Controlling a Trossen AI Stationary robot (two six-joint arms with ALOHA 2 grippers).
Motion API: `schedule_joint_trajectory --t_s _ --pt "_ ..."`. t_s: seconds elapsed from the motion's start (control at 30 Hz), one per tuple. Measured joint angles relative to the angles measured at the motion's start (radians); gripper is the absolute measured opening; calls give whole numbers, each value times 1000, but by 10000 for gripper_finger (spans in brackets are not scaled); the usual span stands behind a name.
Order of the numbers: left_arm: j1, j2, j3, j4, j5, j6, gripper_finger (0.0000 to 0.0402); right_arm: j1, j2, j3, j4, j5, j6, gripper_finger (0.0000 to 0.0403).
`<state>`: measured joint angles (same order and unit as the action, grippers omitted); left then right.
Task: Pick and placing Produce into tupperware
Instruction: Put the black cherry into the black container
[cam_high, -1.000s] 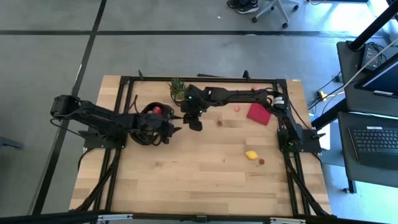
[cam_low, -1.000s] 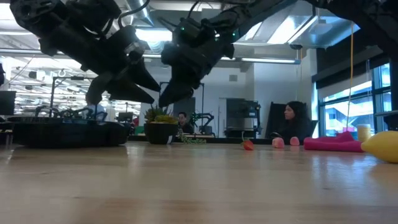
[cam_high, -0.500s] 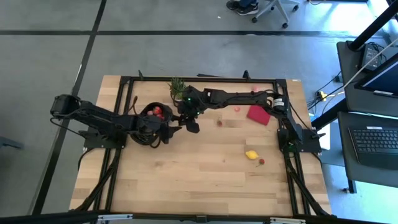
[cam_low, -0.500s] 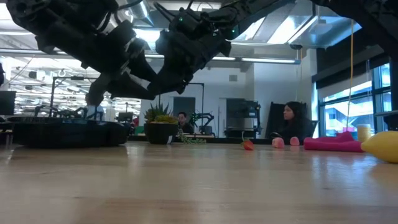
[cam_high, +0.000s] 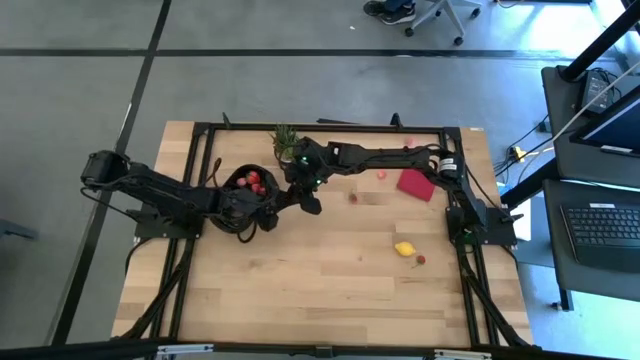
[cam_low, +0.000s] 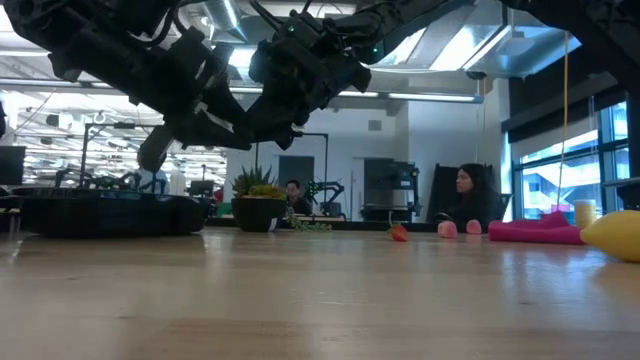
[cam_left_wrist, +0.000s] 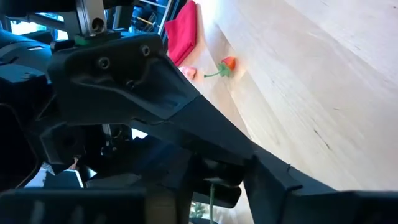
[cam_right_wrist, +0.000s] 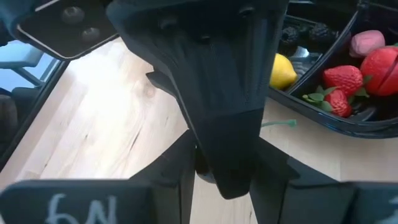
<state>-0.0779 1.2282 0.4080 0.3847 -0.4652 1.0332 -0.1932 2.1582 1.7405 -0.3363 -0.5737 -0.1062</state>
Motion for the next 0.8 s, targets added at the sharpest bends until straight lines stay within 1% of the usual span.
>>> schedule_joint_trajectory --t_s 0.07,0.3,0.33,0.43,0.57,0.6,0.7,0.73,0.8 --pt "0 0 0 -1 1 1 98 0 0 0 0 0 0 112" --pt "0 0 0 1 1 -1 98 0 -1 0 -3 0 0 113" --pt "0 0 0 2 -1 -3 98 0 -1 0 -6 1 2 120" --pt "-8 1 0 9 -34 -9 98 -6 -3 3 -24 1 38 163" --pt "-24 2 0 8 -115 -17 98 -20 -5 5 -121 -7 71 223" --pt "-28 2 0 8 -145 -29 98 -23 -5 3 -153 -10 68 234" --pt "-37 2 0 -13 -190 -81 98 -31 -5 3 -225 -6 36 261" --pt "-41 2 -1 -24 -203 -105 98 -33 -5 2 -256 9 22 267" --pt "-50 2 -1 -54 -231 -170 98 -34 -5 2 -316 79 3 275"
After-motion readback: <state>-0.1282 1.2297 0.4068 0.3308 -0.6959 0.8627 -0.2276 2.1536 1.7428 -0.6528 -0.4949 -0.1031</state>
